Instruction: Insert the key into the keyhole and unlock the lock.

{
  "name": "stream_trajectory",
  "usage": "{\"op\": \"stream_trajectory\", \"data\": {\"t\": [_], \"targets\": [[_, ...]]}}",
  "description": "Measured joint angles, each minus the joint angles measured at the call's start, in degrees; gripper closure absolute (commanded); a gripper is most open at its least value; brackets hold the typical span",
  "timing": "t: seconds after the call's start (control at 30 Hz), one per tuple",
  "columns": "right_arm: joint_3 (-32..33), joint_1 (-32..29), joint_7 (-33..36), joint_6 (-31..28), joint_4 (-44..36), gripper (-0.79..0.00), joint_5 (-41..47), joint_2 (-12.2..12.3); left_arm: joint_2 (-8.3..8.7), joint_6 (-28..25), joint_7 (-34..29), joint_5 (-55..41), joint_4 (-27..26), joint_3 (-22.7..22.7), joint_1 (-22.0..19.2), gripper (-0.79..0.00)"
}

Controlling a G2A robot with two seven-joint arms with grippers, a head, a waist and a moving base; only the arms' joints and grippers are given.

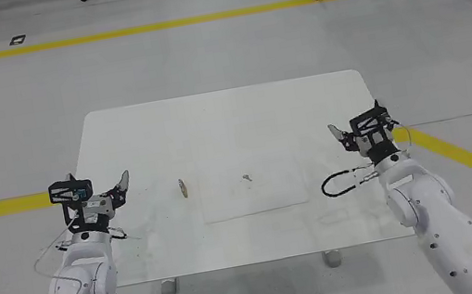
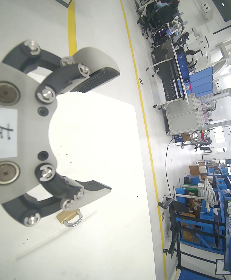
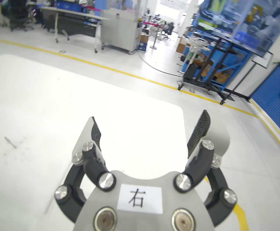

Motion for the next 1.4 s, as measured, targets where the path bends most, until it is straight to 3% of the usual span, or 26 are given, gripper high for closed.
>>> {"op": "stream_trajectory", "data": {"t": [0.17, 0.47, 0.5, 0.53, 0.63, 0.77, 0.83, 0.93, 1.33, 1.4], "targets": [[-9.0, 4.9, 0.5, -4.6, 5.7, -0.785, -4.6, -0.8, 0.0, 0.0, 0.0, 0.0, 0.0, 0.0, 0.0, -0.785], [-15.2, 16.9, 3.0, -23.8, 18.0, -0.785, -3.8, -1.3, 0.0, 0.0, 0.0, 0.0, 0.0, 0.0, 0.0, -0.785], [-16.2, 18.6, 3.2, -26.4, 19.6, -0.76, -3.3, -1.5, 0.0, 0.0, 0.0, 0.0, 0.0, 0.0, 0.0, -0.785], [-16.8, 19.9, 3.3, -28.4, 20.9, -0.656, -2.6, -1.6, 0.0, 0.0, 0.0, 0.0, 0.0, 0.0, 0.0, -0.785], [-18.8, 23.8, 3.4, -34.9, 24.9, -0.52, 0.1, -2.0, 0.0, 0.0, 0.0, 0.0, 0.0, 0.0, 0.0, -0.785], [-21.7, 28.1, 4.1, -42.4, 29.4, -0.468, 2.8, -2.6, 0.0, 0.0, 0.0, 0.0, 0.0, 0.0, 0.0, -0.785], [-23.4, 30.0, 4.6, -43.6, 31.3, -0.391, 3.3, -3.1, 0.0, 0.0, 0.0, 0.0, 0.0, 0.0, 0.0, -0.785], [-26.0, 32.3, 5.3, -44.0, 33.9, -0.336, 3.7, -3.9, 0.0, 0.0, 0.0, 0.0, 0.0, 0.0, 0.0, -0.785], [-34.0, 39.1, 5.4, -45.6, 42.5, -0.268, 6.2, -7.0, 0.0, 0.0, 0.0, 0.0, 0.0, 0.0, 0.0, -0.785], [-34.6, 39.6, 4.9, -45.8, 43.2, -0.2, 6.2, -7.2, 0.0, 0.0, 0.0, 0.0, 0.0, 0.0, 0.0, -0.785]]}}
